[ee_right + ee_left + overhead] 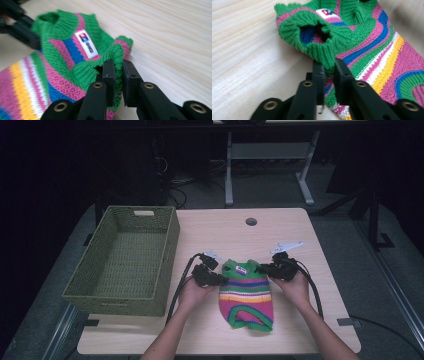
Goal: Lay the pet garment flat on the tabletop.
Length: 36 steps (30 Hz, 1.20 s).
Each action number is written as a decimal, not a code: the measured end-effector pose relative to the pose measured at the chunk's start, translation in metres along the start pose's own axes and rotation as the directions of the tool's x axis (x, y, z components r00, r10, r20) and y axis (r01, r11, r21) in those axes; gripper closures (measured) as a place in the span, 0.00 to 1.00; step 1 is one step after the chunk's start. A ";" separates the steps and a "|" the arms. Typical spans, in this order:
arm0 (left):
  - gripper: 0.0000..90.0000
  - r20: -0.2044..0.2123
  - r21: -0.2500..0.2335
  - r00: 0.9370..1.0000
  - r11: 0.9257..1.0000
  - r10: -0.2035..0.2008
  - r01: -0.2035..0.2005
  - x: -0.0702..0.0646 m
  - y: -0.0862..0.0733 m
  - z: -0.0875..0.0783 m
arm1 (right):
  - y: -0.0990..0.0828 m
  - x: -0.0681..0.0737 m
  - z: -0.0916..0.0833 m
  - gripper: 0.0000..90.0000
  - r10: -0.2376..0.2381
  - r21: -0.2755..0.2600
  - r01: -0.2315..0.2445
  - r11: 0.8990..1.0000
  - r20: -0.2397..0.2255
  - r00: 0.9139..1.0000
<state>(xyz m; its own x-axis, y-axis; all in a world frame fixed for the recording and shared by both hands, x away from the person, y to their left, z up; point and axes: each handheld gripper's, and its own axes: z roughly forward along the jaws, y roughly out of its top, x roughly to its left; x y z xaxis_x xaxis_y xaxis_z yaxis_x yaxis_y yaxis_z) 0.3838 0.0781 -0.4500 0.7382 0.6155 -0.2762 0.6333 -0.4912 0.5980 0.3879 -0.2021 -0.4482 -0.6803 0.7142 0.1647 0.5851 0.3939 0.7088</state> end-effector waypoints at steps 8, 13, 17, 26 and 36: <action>0.65 -0.052 0.019 0.998 1.000 -0.020 0.021 0.003 0.002 0.000 | -0.010 -0.021 0.007 0.68 0.092 0.032 -0.093 0.995 0.012 0.996; 0.65 -0.066 0.019 0.998 1.000 -0.020 0.021 0.003 0.000 -0.003 | -0.010 -0.019 -0.001 0.65 0.068 0.025 -0.068 0.997 -0.013 0.998; 0.65 -0.083 0.024 0.997 1.000 0.003 -0.001 0.002 -0.002 -0.008 | -0.010 -0.012 -0.010 0.68 0.043 0.017 -0.042 0.999 -0.017 0.999; 0.84 -0.017 0.016 0.999 0.999 0.041 -0.041 -0.010 -0.001 0.003 | -0.013 0.000 -0.005 0.88 -0.039 0.084 0.045 0.995 -0.065 0.997; 0.83 -0.029 0.022 0.998 0.998 0.058 -0.058 -0.010 0.001 0.011 | -0.017 -0.004 0.000 0.88 -0.032 0.097 0.038 0.994 -0.065 0.997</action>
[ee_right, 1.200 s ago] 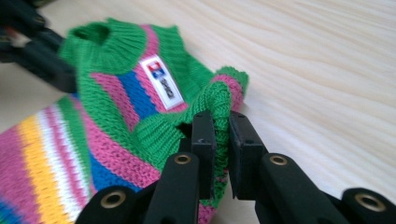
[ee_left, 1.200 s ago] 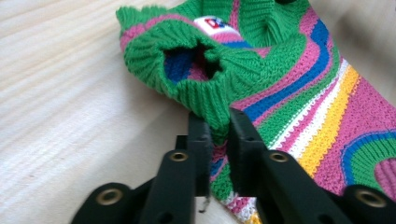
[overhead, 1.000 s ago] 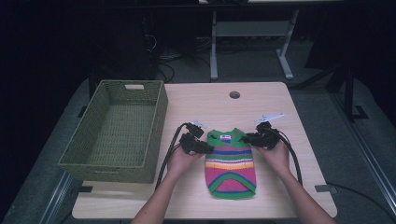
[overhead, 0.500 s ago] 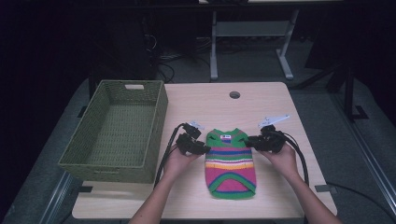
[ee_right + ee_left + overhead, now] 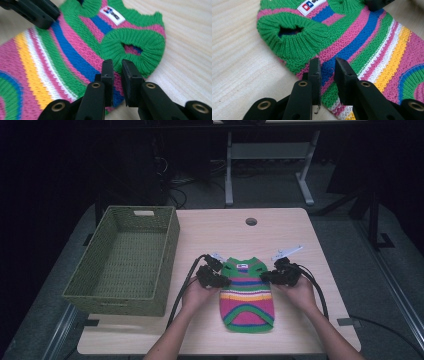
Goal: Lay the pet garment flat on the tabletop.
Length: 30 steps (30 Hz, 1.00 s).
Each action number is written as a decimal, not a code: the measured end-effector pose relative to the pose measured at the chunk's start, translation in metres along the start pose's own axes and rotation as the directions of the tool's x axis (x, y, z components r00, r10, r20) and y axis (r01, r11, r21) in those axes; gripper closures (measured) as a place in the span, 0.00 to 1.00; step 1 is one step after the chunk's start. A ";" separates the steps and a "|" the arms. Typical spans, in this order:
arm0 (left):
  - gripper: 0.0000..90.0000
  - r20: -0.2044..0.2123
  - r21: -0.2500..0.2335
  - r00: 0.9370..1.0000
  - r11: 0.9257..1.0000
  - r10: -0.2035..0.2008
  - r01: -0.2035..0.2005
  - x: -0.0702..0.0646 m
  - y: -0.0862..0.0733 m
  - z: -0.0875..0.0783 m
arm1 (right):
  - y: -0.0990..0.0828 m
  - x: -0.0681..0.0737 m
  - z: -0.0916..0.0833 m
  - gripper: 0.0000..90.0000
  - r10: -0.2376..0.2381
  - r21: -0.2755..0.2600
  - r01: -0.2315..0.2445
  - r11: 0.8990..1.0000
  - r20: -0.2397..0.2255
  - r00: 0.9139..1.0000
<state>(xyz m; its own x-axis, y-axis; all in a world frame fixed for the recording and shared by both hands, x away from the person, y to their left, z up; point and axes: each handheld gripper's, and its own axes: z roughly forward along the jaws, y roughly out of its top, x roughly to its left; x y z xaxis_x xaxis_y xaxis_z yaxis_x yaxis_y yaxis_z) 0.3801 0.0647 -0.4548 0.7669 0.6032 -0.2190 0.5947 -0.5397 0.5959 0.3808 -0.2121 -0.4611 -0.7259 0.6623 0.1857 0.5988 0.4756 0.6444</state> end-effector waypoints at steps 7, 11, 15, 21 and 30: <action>0.85 0.021 -0.055 1.000 0.998 0.021 -0.020 -0.007 0.006 0.001 | 0.007 0.016 0.000 0.90 -0.038 -0.050 0.033 0.998 -0.097 0.995; 0.85 0.013 -0.056 1.000 0.998 0.021 -0.020 -0.012 0.012 0.008 | 0.011 0.023 0.011 0.90 -0.060 -0.040 0.056 0.998 -0.118 0.991; 0.86 -0.002 -0.029 1.000 1.000 0.003 -0.003 -0.006 0.010 0.016 | 0.009 0.019 0.020 0.91 -0.053 0.005 0.054 0.999 -0.088 0.995; 0.82 -0.021 -0.040 1.000 0.999 0.000 -0.001 -0.006 0.012 0.016 | 0.008 0.016 0.019 0.90 -0.035 -0.009 0.035 0.999 -0.088 0.995; 0.88 0.006 -0.023 0.998 0.997 0.068 -0.068 -0.017 -0.001 -0.004 | -0.001 0.028 -0.002 0.91 -0.079 -0.003 0.080 0.997 -0.131 0.988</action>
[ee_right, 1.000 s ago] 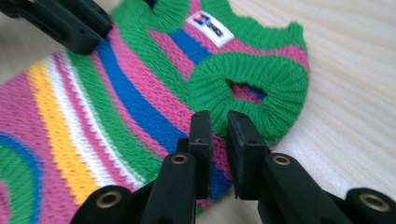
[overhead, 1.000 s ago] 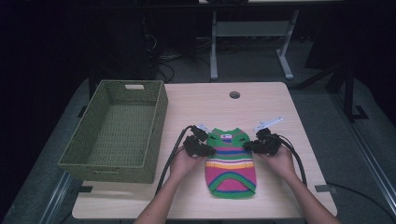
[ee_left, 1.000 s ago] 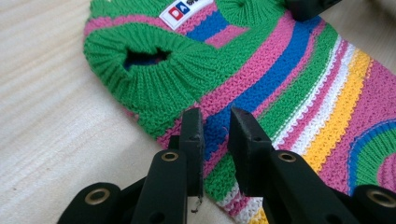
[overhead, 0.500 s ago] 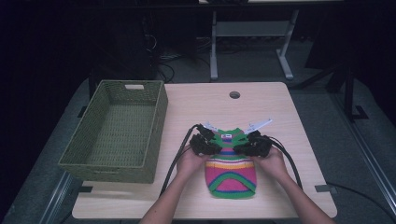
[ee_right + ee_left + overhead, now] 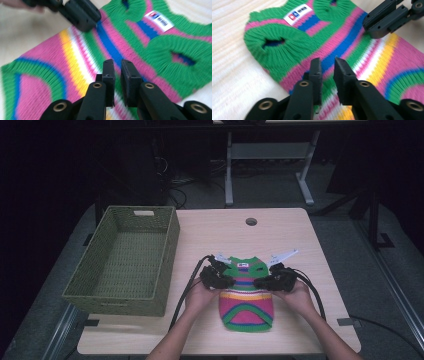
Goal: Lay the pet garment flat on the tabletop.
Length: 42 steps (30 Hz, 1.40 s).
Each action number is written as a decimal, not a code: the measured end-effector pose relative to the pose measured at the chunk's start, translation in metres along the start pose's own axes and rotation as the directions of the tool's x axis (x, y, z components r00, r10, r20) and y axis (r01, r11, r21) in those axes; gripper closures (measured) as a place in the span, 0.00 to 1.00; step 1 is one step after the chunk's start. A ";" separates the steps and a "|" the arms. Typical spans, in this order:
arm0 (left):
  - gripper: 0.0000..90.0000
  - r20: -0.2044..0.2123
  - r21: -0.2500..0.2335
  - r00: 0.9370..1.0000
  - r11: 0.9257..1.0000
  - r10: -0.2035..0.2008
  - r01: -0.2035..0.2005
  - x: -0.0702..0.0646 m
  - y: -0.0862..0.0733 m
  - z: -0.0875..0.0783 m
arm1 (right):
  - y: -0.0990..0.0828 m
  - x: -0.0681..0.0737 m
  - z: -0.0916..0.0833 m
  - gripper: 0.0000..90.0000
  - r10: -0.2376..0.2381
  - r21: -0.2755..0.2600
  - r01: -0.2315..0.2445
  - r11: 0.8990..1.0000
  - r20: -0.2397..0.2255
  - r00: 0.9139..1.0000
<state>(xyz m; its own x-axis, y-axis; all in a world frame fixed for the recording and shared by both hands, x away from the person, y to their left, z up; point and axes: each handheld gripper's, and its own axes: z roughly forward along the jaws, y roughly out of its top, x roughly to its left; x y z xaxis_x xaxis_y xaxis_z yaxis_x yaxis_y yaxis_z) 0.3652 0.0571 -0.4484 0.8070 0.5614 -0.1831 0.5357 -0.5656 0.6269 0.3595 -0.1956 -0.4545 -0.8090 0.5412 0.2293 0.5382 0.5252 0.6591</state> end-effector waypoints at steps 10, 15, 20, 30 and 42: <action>0.92 0.020 0.054 0.999 0.997 0.047 -0.048 -0.010 -0.015 -0.002 | -0.010 0.008 0.004 0.91 -0.025 0.059 0.024 0.998 0.017 1.000; 0.91 0.037 0.031 0.999 0.999 0.027 -0.028 -0.005 -0.023 -0.004 | -0.012 0.006 0.005 0.90 -0.018 0.037 0.018 0.999 0.005 1.000; 0.91 0.034 0.018 0.999 1.000 0.021 -0.022 -0.006 -0.025 -0.004 | -0.014 0.004 0.004 0.87 -0.002 0.027 0.003 1.000 -0.011 1.000; 0.84 0.029 -0.022 1.000 1.000 0.008 -0.008 -0.003 -0.025 -0.012 | -0.015 -0.001 -0.005 0.74 0.026 -0.045 -0.029 0.999 -0.068 0.997; 0.71 0.005 -0.069 1.000 0.998 -0.002 0.002 -0.005 -0.032 -0.031 | -0.029 -0.014 -0.029 0.60 0.074 -0.107 -0.080 0.991 -0.066 0.995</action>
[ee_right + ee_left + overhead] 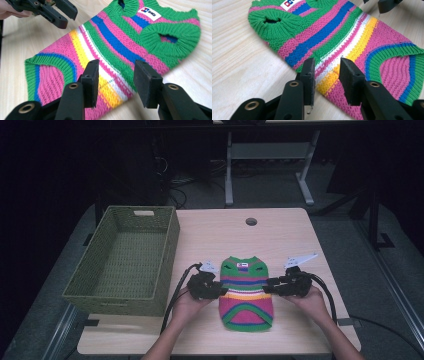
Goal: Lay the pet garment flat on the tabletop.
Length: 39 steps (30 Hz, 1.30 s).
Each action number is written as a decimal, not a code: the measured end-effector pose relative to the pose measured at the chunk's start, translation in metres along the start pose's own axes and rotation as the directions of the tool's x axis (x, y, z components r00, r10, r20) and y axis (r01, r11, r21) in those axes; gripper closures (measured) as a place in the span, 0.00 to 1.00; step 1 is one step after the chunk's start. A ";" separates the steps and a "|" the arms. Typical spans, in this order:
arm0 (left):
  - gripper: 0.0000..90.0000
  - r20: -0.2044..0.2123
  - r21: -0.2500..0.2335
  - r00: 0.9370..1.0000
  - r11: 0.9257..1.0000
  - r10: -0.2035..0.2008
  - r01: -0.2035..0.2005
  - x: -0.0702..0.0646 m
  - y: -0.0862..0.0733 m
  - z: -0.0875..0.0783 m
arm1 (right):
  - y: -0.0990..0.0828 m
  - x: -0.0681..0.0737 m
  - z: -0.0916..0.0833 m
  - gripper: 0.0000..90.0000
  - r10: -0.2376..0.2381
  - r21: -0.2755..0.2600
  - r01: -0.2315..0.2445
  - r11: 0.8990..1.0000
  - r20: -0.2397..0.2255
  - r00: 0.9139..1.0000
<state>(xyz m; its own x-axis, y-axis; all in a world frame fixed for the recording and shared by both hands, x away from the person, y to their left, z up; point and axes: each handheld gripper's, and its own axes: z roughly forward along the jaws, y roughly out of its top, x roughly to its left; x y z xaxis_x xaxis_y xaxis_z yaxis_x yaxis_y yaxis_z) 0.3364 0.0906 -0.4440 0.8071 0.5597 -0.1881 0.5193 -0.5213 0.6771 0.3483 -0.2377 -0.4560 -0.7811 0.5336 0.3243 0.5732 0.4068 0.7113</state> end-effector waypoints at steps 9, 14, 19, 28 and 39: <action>0.63 0.000 -0.003 1.000 1.000 0.006 -0.006 -0.006 -0.007 -0.006 | -0.014 -0.004 -0.016 0.55 0.010 -0.020 -0.010 1.000 0.017 1.000; 0.59 0.004 -0.012 1.000 1.000 0.002 -0.002 -0.007 -0.009 -0.008 | -0.021 -0.004 -0.022 0.54 0.026 -0.022 -0.026 0.999 0.028 0.999; 0.55 -0.003 -0.019 1.000 1.000 0.003 -0.003 -0.010 -0.013 -0.014 | -0.027 -0.004 -0.028 0.52 0.032 -0.018 -0.031 0.999 0.043 0.999; 0.49 -0.014 -0.013 1.000 1.000 0.007 -0.007 -0.014 -0.022 -0.021 | -0.039 -0.004 -0.035 0.49 0.042 -0.010 -0.041 0.999 0.057 0.998; 0.41 -0.020 -0.033 1.000 0.999 0.004 -0.005 -0.021 -0.032 -0.032 | -0.051 0.002 -0.045 0.46 0.040 -0.023 -0.038 0.999 0.069 0.997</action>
<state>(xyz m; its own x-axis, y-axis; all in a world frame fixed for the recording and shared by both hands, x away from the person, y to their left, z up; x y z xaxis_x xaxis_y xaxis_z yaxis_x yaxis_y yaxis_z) 0.2941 0.1161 -0.4392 0.8033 0.5706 -0.1708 0.5060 -0.5025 0.7010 0.3063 -0.2913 -0.4638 -0.7385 0.5996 0.3083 0.5968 0.3687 0.7126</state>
